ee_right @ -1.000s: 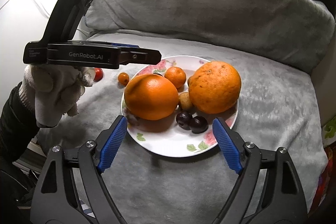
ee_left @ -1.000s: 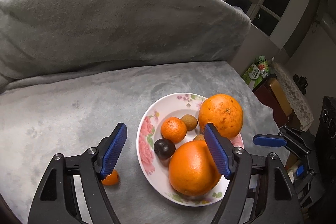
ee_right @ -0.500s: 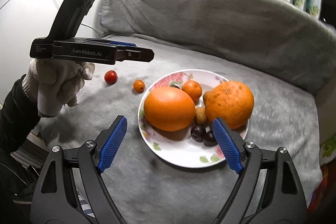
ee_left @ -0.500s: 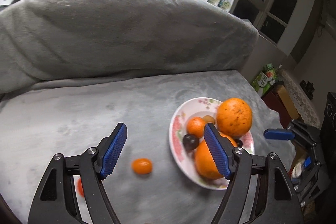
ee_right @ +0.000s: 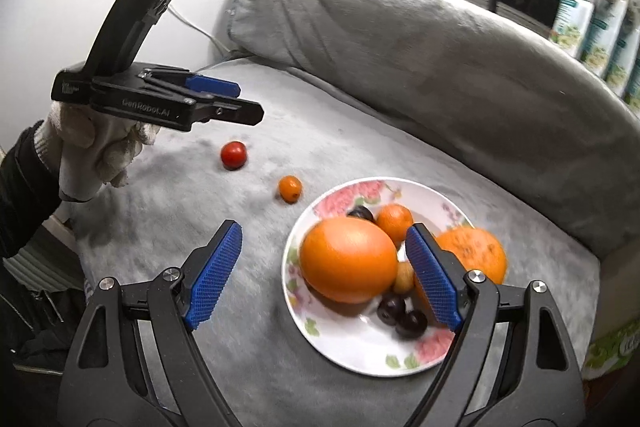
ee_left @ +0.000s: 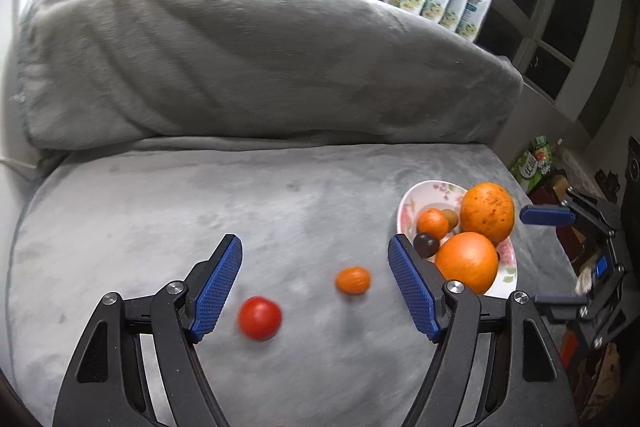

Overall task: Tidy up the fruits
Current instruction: 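Withdraw both tools from the plate toward the tomato and small mandarin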

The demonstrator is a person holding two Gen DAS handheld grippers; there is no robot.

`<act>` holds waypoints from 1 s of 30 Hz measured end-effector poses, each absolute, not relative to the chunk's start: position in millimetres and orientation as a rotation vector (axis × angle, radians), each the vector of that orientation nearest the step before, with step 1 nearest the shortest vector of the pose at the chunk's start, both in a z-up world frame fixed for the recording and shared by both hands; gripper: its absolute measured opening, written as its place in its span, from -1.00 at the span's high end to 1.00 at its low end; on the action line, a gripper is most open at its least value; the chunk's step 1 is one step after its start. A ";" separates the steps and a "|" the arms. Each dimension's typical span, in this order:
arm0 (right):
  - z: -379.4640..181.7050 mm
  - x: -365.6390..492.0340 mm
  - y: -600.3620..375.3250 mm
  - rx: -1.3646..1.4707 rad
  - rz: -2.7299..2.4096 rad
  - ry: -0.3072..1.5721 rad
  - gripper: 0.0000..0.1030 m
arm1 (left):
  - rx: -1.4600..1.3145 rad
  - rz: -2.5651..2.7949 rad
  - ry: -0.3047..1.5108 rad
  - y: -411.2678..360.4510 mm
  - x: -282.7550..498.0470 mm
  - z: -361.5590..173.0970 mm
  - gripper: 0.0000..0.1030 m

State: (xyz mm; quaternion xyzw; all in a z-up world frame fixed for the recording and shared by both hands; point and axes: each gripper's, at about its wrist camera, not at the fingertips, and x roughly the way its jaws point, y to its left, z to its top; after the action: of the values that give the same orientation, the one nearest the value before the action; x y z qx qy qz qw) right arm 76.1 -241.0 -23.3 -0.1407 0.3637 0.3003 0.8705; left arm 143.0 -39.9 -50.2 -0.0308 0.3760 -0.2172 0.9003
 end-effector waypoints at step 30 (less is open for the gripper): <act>-60.5 147.2 -144.9 -0.615 0.792 1.007 -0.06 | -0.047 -0.421 0.883 -9.3 123.9 -108.5 -0.08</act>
State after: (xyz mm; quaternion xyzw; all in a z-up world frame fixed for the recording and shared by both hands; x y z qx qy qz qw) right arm 147.2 -144.9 -60.5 -0.2822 0.4623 0.3635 0.7580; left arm 123.9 -9.3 -108.5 -0.0228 0.4239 -0.2023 0.8825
